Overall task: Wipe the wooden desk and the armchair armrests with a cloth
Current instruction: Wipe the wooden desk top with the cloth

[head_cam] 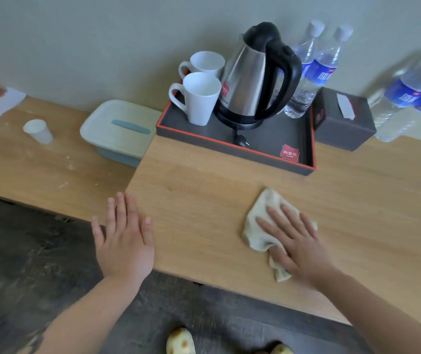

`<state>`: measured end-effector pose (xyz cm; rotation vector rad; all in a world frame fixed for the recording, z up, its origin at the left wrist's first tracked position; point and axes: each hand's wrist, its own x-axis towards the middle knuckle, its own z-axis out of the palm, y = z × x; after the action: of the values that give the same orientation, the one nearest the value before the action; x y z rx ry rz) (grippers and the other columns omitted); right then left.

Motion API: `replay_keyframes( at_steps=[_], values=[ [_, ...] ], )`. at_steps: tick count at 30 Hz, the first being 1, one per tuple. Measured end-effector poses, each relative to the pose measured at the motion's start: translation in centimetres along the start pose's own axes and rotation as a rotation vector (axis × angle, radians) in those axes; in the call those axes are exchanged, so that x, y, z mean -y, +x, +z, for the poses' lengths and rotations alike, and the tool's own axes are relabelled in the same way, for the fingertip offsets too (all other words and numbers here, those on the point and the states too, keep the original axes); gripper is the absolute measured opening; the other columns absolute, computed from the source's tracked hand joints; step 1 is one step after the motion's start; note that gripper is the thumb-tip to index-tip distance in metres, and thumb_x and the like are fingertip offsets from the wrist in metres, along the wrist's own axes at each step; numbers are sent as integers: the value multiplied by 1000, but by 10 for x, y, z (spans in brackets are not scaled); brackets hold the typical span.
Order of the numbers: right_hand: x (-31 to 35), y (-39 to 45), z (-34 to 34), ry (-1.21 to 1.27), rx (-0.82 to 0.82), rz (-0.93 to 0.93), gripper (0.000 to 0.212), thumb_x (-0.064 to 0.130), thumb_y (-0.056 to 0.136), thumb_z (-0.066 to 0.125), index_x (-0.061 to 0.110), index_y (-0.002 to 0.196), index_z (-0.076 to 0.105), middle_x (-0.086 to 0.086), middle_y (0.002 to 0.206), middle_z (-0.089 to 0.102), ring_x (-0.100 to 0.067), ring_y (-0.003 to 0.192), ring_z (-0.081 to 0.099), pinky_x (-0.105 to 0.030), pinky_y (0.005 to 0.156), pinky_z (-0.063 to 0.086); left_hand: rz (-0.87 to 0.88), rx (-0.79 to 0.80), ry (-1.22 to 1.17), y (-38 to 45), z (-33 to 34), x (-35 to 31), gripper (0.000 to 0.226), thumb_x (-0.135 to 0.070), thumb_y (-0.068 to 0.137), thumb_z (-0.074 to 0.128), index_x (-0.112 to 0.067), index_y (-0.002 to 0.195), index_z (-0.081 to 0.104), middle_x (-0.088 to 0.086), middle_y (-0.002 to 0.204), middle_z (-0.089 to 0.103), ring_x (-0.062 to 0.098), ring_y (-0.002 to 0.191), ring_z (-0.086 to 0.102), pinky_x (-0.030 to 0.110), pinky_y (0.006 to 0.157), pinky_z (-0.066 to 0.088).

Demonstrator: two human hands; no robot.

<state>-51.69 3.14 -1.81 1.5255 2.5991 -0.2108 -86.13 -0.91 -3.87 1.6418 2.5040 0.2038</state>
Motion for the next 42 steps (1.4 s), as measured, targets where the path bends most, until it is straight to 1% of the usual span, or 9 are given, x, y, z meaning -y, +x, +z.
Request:
replay_keyframes(
  at_steps=[6, 8, 13, 17, 22, 28, 30, 37, 42],
  values=[
    [73, 130, -15, 346, -100, 1097, 64, 42, 97, 24, 27, 154, 2, -11, 161, -9, -39, 145, -14, -64, 110, -7, 10, -2, 13, 1, 0, -4, 60, -43, 95, -1, -18, 149, -11, -2, 159, -14, 12, 146, -16, 43, 119, -9],
    [124, 170, -15, 408, -74, 971, 68, 41, 96, 25, 21, 154, -4, -17, 159, -15, -45, 142, -20, -67, 105, -14, 30, -17, 20, 2, 2, -4, 60, -42, 96, 0, -18, 150, -8, -3, 159, -10, 12, 146, -13, 40, 117, -11],
    [175, 104, 3, 169, -33, 125, 61, 46, 97, 15, 29, 153, -3, -7, 159, -19, -36, 142, -27, -62, 108, -20, 137, -8, 17, 8, 8, 5, 60, -48, 95, -5, -24, 150, -3, -8, 160, -2, 8, 146, -9, 29, 111, -23],
    [91, -13, 18, 138, -63, 62, 58, 50, 97, 19, 40, 152, 1, 6, 161, -9, -27, 146, -16, -55, 116, -12, 229, 96, -17, 21, 20, 10, 64, -51, 93, -4, -26, 152, -2, -9, 160, -2, 12, 148, -5, 51, 120, 4],
    [-66, -125, 20, 115, -56, 590, 54, 52, 96, 12, 50, 147, -5, 13, 161, -7, -14, 146, -16, -41, 119, -4, 339, 164, 18, 4, 11, -35, 65, -49, 93, 1, -25, 152, 11, -5, 160, 8, 18, 148, 6, 52, 118, 11],
    [-122, -52, 4, 436, -168, 1660, 57, 45, 99, 14, 33, 153, -2, -4, 162, -10, -34, 146, -12, -60, 114, -6, 577, 184, -9, -49, 12, -150, 63, -43, 88, -3, -24, 148, -2, -10, 156, -7, 7, 145, -6, 42, 118, -5],
    [-104, -15, 2, 471, -182, 1584, 60, 45, 99, 15, 29, 153, -6, -9, 160, -15, -38, 144, -18, -62, 111, -11, 592, 183, -14, -58, 19, -178, 64, -44, 89, -1, -23, 149, 2, -11, 156, -3, 5, 144, -4, 42, 118, -6],
    [-45, -140, 36, 176, -114, 316, 63, 49, 96, 32, 37, 153, 8, 1, 163, 5, -30, 148, -3, -55, 117, 1, 586, 187, -75, -63, 39, -201, 62, -42, 89, 20, -21, 146, 35, 0, 155, 30, 21, 143, 25, 56, 115, 16],
    [-200, -276, 33, -58, 61, 351, 59, 46, 100, 30, 36, 151, 2, 3, 161, -2, -28, 148, -4, -45, 118, 0, 619, 126, -199, -50, 68, -187, 62, -41, 87, 26, -19, 145, 32, 5, 158, 24, 31, 144, 21, 64, 112, 20]
  ],
)
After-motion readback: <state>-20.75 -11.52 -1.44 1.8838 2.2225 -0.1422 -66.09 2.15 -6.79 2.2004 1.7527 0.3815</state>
